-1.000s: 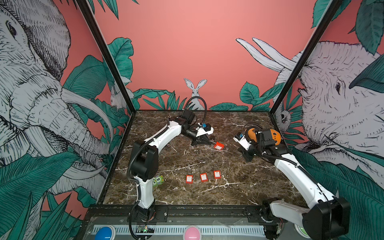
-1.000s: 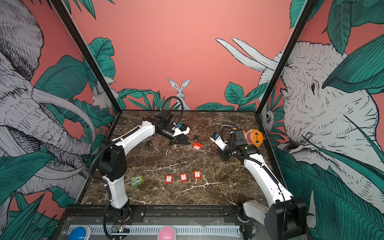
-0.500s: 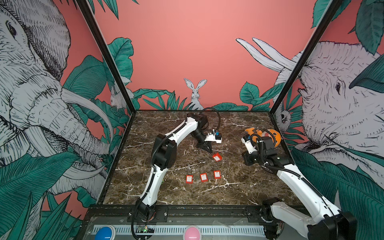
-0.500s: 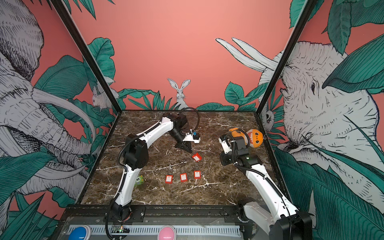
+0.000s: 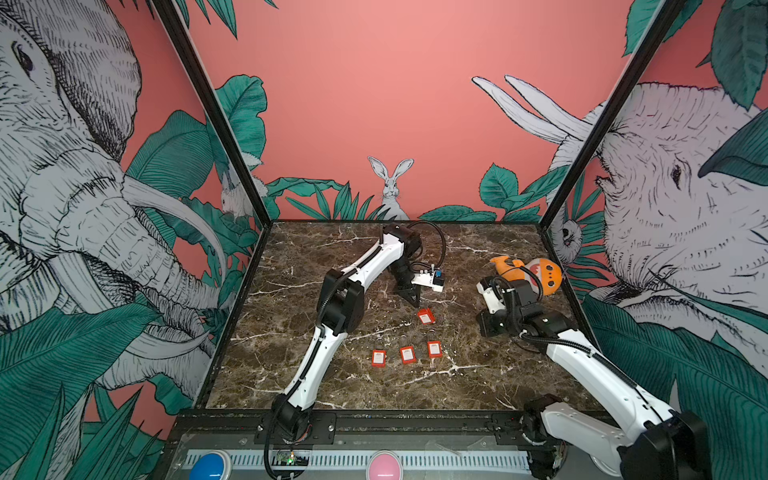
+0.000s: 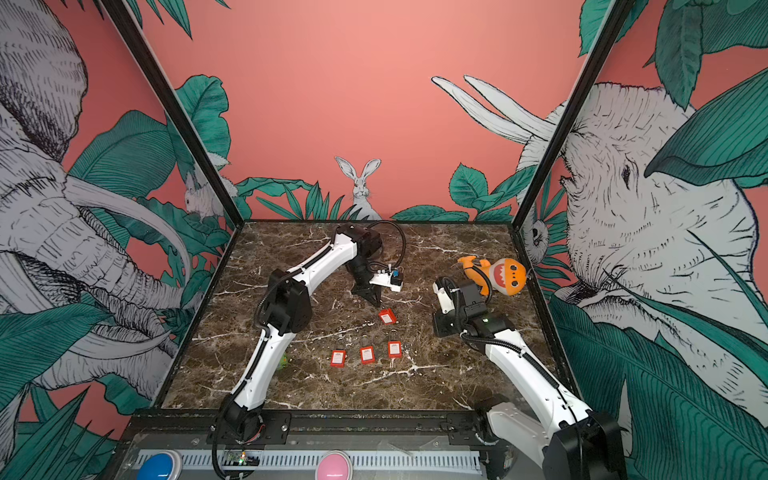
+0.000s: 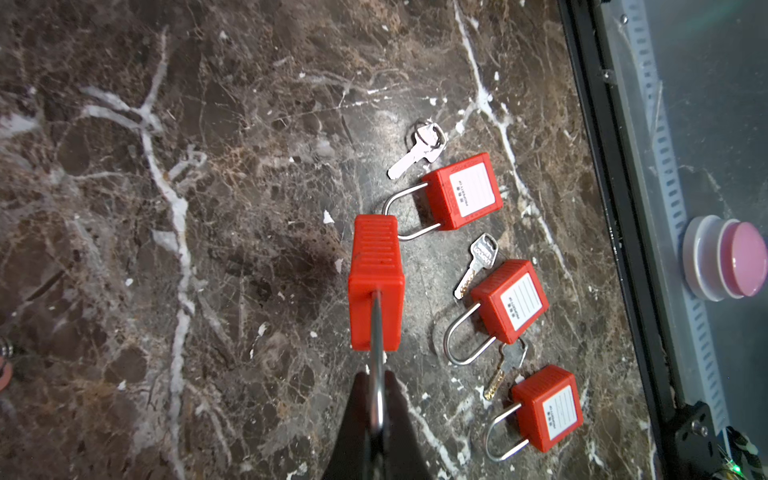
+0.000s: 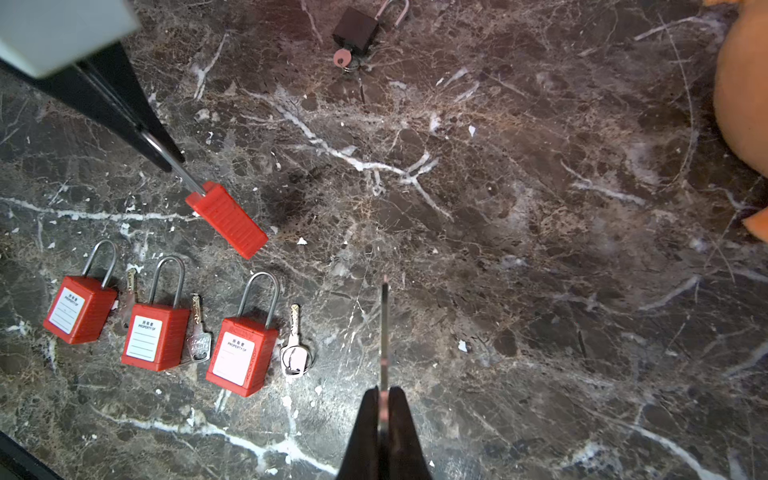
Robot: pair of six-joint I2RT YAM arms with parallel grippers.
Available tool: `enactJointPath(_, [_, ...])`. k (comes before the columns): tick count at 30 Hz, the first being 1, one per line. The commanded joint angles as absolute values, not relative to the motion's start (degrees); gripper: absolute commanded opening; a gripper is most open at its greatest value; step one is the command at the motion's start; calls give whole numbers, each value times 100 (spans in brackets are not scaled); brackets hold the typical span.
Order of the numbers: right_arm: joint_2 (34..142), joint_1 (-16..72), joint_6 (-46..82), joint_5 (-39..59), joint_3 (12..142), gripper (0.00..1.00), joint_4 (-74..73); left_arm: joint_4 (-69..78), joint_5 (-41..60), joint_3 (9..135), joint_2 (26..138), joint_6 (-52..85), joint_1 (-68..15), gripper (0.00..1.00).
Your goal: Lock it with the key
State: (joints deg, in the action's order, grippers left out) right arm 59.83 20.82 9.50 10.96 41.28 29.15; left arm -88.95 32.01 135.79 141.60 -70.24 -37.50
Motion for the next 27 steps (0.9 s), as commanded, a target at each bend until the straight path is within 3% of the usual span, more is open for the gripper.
enactJointPath(1, [6080,2152,1215,1108,4037,0,2566,-9231,3018,13739,14168,-7001,-3811,0])
enactJointPath(17, [6533,2228,1541,1371,3902,0,2129,-9201,3134,13795,14382,-6827,-3933,0])
enactJointPath(27, [6788,2249,1731,1449,3853,0,1847,-8664,2850,13822,14448,-6549,-3936,17])
